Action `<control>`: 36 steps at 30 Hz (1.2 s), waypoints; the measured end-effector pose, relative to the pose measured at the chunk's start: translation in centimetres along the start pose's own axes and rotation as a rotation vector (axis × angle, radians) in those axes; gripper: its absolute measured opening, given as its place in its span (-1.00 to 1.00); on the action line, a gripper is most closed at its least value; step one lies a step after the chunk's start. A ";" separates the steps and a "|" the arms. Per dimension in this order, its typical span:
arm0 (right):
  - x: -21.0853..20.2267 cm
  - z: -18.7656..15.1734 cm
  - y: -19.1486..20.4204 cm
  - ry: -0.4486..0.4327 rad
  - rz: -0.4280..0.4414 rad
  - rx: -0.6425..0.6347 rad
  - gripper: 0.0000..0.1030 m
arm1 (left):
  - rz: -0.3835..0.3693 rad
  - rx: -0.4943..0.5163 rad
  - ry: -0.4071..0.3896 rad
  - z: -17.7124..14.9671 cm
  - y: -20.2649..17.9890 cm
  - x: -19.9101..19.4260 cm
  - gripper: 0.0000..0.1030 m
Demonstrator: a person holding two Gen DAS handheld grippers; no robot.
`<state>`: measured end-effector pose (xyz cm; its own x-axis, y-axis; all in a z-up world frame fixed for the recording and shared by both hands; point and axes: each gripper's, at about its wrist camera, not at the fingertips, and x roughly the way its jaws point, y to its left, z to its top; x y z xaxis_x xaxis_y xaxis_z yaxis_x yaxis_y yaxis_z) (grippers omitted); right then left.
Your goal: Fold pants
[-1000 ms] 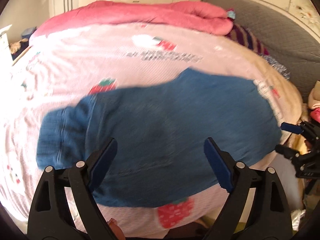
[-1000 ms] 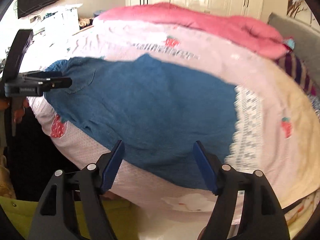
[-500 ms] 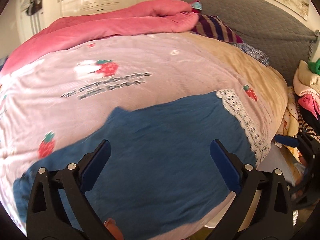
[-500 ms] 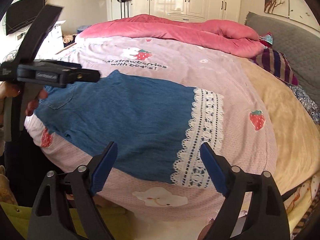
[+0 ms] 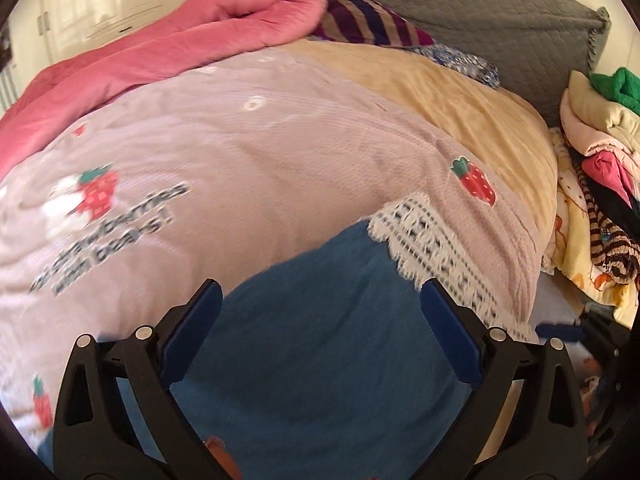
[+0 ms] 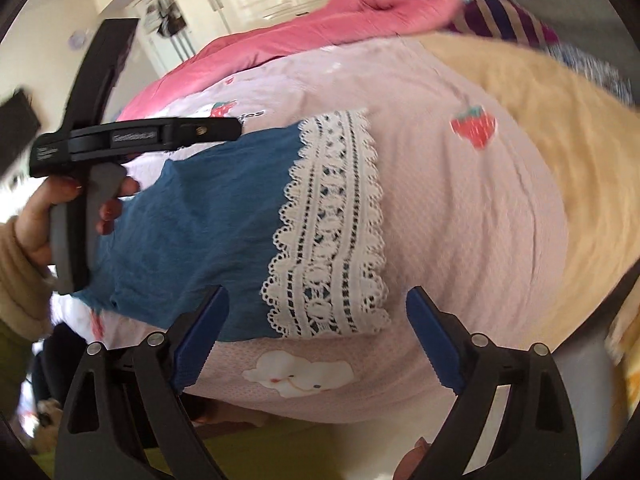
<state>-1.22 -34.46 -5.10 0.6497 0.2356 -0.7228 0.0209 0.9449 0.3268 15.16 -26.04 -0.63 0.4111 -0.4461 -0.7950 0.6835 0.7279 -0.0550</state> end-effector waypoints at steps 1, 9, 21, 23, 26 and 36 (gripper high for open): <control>0.3 -0.2 -0.1 0.013 0.014 0.016 0.74 | -0.004 0.013 0.009 0.5 -0.2 0.8 0.81; 1.8 -1.3 0.7 0.051 0.064 0.071 0.43 | -0.083 0.032 0.083 2.4 -0.6 5.2 0.52; 2.7 -1.3 -0.6 0.031 0.121 0.257 -0.35 | -0.156 0.083 0.122 0.9 -1.3 6.3 -0.73; 2.4 -0.8 -0.1 0.002 0.131 0.244 -0.48 | -0.175 0.069 0.100 0.8 -0.8 5.5 -0.82; 1.2 0.0 1.5 -0.058 0.107 0.164 -0.52 | -0.214 0.033 0.062 0.9 0.2 4.5 -0.87; -1.4 2.4 10.2 -0.194 0.113 -0.224 -0.53 | -0.299 -0.103 -0.119 0.0 5.0 -1.3 -0.88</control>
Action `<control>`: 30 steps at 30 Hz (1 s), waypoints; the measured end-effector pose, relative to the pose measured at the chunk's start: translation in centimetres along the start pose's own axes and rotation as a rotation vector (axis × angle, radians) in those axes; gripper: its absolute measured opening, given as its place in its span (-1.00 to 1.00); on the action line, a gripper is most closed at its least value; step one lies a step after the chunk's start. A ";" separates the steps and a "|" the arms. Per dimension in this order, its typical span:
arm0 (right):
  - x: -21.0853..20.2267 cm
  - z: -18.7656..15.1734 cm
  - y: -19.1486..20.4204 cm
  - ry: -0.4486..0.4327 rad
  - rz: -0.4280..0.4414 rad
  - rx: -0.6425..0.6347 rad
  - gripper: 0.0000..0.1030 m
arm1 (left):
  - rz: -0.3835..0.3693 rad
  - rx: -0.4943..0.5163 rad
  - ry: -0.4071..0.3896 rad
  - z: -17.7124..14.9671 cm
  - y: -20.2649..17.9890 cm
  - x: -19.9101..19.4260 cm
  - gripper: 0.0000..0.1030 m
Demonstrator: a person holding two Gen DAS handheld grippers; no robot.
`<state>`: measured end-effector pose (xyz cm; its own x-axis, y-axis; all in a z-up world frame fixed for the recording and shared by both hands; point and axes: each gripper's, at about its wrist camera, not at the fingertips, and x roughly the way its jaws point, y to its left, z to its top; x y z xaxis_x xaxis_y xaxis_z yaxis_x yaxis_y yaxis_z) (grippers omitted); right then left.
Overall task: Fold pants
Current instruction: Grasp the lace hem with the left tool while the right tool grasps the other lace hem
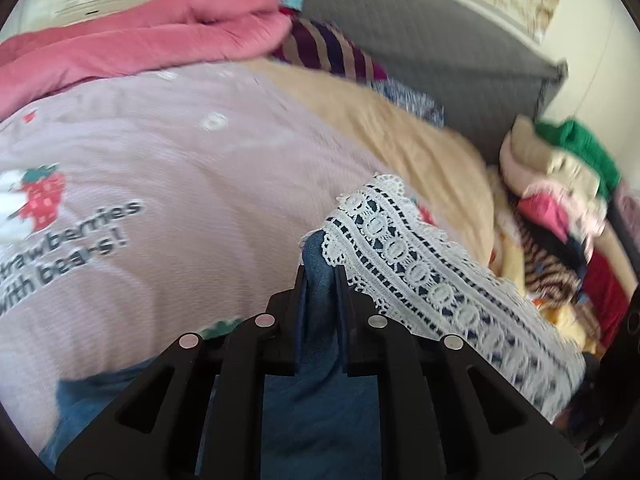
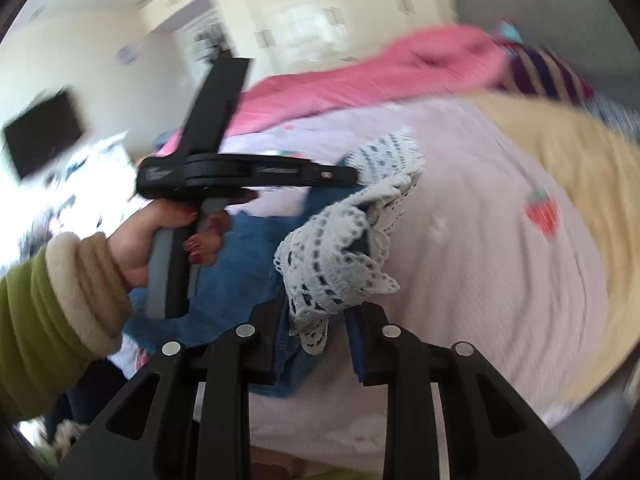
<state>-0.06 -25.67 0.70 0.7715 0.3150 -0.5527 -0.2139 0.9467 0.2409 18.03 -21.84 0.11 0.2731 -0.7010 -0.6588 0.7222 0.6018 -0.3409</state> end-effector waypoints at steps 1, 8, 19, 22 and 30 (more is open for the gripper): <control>0.5 0.3 1.3 0.002 0.022 -0.046 -0.53 | 0.004 -0.015 -0.016 -0.2 0.6 -0.8 -0.88; 5.0 0.8 7.9 0.086 0.134 -0.244 -0.54 | 0.031 -0.149 -0.074 -3.9 5.9 -5.8 -0.88; 10.0 -2.4 13.1 0.243 0.181 -0.335 -0.49 | 0.075 -0.397 -0.105 -8.8 12.6 -11.4 -0.02; 10.3 -2.9 13.6 0.247 0.171 -0.362 -0.45 | 0.055 -0.467 -0.134 -9.9 14.0 -13.1 0.24; 10.0 -4.2 15.4 0.243 0.227 -0.393 0.01 | -0.128 -0.600 -0.144 -11.0 14.8 -13.7 0.51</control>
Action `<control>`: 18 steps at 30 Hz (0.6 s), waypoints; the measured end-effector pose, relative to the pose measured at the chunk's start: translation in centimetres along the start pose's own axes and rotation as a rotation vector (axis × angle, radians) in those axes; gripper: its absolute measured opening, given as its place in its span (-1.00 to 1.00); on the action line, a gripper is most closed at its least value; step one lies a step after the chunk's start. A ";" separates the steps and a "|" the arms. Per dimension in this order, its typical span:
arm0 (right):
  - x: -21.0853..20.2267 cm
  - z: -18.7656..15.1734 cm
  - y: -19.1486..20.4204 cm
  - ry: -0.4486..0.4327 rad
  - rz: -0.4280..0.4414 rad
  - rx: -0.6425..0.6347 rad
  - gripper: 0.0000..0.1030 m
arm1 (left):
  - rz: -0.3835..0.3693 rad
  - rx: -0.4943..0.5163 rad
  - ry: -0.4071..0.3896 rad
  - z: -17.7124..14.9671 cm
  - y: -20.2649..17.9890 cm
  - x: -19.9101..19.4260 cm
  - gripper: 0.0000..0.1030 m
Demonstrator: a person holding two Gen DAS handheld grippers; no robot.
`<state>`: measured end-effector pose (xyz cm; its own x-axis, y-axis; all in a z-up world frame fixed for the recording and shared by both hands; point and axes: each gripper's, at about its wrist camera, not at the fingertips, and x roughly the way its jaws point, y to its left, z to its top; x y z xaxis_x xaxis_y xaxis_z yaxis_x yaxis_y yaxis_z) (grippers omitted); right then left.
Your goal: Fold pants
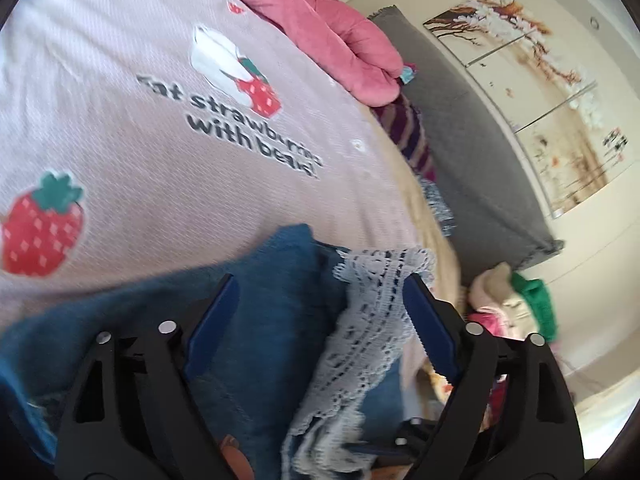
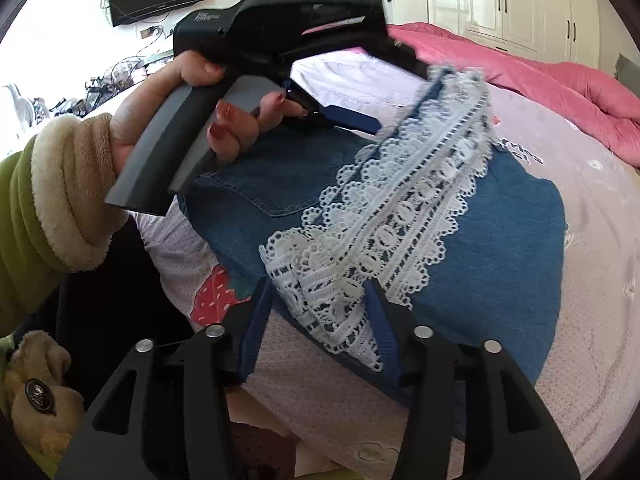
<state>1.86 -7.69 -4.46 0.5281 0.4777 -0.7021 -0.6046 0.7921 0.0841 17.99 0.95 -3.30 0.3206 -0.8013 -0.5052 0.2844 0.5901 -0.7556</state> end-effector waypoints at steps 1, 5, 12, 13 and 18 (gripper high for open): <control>0.1 0.0 0.2 0.001 0.005 -0.005 0.08 | -0.008 -0.002 0.003 -0.1 -0.1 0.1 0.53; 0.7 -0.3 0.7 0.008 0.015 -0.024 0.17 | -0.073 -0.022 -0.013 0.0 -0.7 -0.1 0.62; 1.2 -0.4 1.3 0.004 0.034 -0.024 0.27 | 0.160 0.084 0.030 0.2 -2.2 2.4 0.65; 0.9 -0.4 1.0 0.003 0.037 -0.024 0.28 | 0.188 0.093 0.034 0.3 -2.3 2.8 0.65; -0.8 -0.4 0.0 -0.011 0.073 0.023 0.28 | 0.363 0.159 0.077 0.7 -2.2 5.3 -0.01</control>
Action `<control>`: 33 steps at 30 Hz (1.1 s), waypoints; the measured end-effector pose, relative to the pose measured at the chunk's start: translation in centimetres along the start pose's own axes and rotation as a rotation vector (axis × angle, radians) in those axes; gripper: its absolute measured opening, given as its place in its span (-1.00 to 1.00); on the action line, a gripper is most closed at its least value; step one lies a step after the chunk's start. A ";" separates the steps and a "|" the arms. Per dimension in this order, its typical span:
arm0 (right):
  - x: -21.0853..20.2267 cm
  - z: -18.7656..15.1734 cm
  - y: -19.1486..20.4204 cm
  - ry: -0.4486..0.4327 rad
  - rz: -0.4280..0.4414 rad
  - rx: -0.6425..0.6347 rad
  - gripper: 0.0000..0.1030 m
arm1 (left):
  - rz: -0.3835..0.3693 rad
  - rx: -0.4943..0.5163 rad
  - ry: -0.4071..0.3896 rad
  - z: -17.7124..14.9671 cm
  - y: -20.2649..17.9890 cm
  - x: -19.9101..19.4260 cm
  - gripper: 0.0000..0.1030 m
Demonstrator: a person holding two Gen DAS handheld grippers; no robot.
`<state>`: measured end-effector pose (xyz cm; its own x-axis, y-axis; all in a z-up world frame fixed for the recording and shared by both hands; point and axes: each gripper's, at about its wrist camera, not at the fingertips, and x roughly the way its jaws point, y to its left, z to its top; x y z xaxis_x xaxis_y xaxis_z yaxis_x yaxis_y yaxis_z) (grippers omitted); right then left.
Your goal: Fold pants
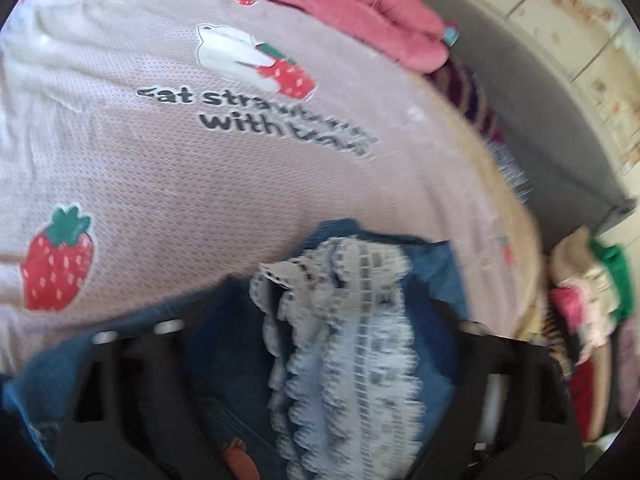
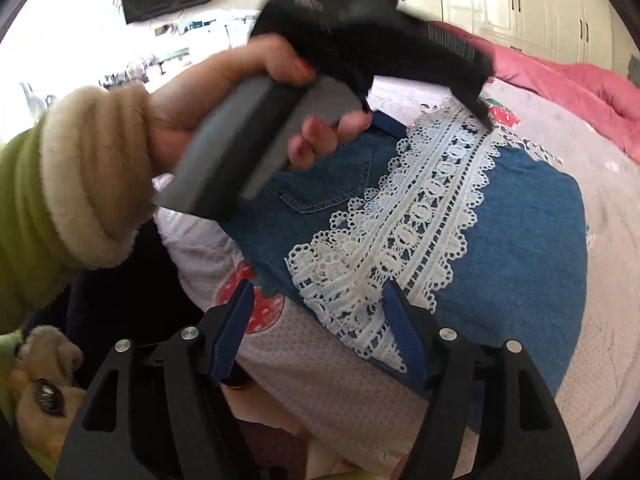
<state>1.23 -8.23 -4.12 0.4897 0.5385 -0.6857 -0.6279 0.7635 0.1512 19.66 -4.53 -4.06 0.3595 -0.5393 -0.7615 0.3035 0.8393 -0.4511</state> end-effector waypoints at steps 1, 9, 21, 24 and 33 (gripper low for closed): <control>-0.8 0.0 -0.3 -0.017 0.001 0.012 0.28 | 0.002 0.014 0.016 0.1 -0.1 0.4 -0.35; -2.3 -0.3 1.7 -0.035 -0.110 -0.165 0.28 | -0.035 -0.002 0.026 0.1 0.2 -0.2 -0.56; 1.5 0.9 1.0 0.051 -0.138 -0.194 -0.67 | 0.000 0.015 0.039 -0.1 0.0 -0.3 -0.56; -0.3 1.2 0.7 0.016 -0.101 -0.190 -0.69 | 0.014 0.030 0.044 -0.1 -0.2 -0.3 -0.56; 1.7 -0.8 1.5 0.056 -0.117 -0.278 -0.57 | 0.028 0.016 0.042 -0.5 0.5 0.4 -0.56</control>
<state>0.63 -6.49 -5.60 0.5394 0.4265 -0.7260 -0.7144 0.6882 -0.1266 19.48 -4.30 -4.79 0.3302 -0.5122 -0.7928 0.3082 0.8524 -0.4224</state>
